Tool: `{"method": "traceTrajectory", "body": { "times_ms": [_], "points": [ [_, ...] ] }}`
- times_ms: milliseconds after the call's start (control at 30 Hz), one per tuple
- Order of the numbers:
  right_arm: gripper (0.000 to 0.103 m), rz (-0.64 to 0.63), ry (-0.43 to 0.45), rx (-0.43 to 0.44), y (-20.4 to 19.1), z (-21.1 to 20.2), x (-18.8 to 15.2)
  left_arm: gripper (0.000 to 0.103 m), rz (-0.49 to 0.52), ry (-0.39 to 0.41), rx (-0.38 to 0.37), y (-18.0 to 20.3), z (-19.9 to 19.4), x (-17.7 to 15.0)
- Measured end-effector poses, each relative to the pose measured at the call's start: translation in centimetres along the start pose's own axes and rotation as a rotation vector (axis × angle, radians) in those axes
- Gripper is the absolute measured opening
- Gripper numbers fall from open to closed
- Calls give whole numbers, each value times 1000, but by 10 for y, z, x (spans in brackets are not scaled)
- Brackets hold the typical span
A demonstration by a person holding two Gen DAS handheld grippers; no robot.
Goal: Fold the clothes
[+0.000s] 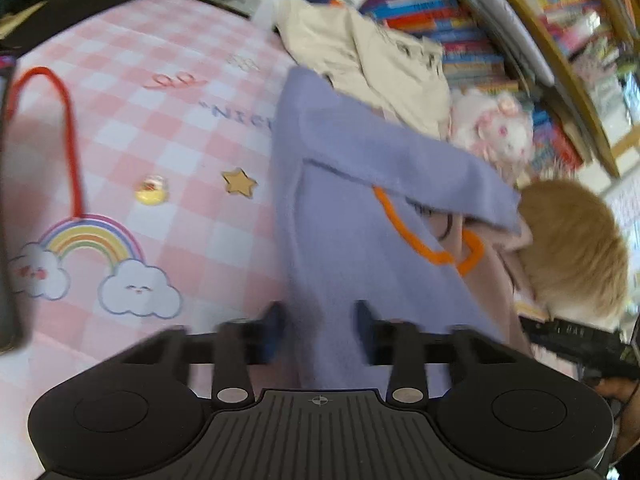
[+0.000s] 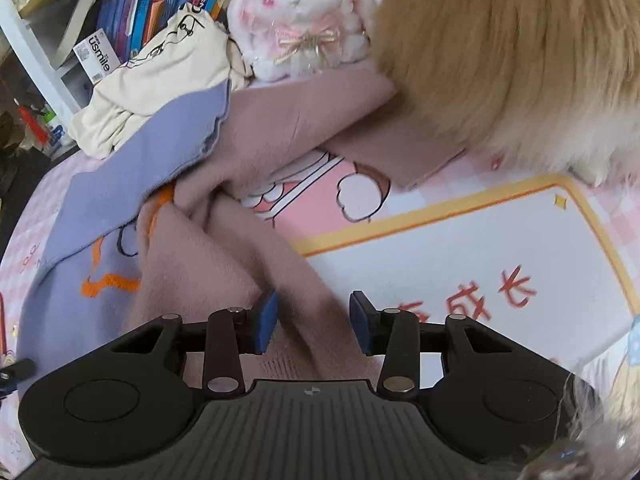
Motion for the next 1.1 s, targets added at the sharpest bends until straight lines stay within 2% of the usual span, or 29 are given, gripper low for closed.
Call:
{"method": "traceTrajectory", "body": {
  "times_ms": [33, 100, 167, 233, 367, 500, 567, 667, 833, 900, 1033, 1100],
  "points": [
    [35, -11, -1, -6, -2, 1, -2, 5, 22, -6, 14, 1, 2, 0],
    [23, -42, -12, -11, -9, 1, -6, 5, 64, 5, 52, 2, 1, 1],
    [16, -72, -30, -8, -16, 1, -11, 5, 67, 70, 127, -6, -11, 9],
    [14, -73, -58, 34, -24, -1, -19, 4, 49, 114, 182, -18, -21, 20],
    [12, -106, -102, 110, -46, -6, -41, 4, 95, 91, 250, -25, -21, 26],
    [11, -164, -111, 77, -56, -14, -54, 4, 131, 77, 264, -24, -14, 17],
    [10, -172, -98, 20, -52, -19, -57, 4, 134, 72, 254, -26, -16, 16],
    [10, -174, -32, -90, -40, -31, -55, 4, 131, 59, 228, -28, -18, 13],
    [9, -133, 36, -234, -19, -43, -50, 5, 236, 9, 192, -7, -11, -2],
    [9, -132, -10, -218, -18, -39, -58, 5, 272, 3, 198, -3, -10, -5],
    [10, -104, -66, -93, -24, -38, -73, 4, 206, 16, 202, -21, -18, 5],
    [10, -88, -66, -70, -25, -38, -74, 5, 202, 12, 205, -24, -19, 4]
  ]
}}
Point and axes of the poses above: each gripper's, at about its wrist camera, not at the fingertips, and z roughly the way its jaws point, y to its right, x to its top, the point moved 8 cm from there along z, roughly the way its jaws point, and after that the axes turned 10 degrees about -y, right-handed, at the moved point
